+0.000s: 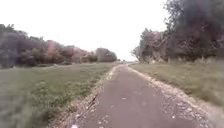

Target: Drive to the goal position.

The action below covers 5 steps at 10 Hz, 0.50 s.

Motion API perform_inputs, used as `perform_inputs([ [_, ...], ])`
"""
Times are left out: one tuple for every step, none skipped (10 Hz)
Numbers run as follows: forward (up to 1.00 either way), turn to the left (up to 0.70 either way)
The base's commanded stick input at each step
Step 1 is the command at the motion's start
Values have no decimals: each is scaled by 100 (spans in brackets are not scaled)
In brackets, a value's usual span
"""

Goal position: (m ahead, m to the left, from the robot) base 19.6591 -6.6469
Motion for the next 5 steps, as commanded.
perform_inputs([
  [70,-4],
  [70,0],
  [70,0],
  [70,0],
  [70,0],
])
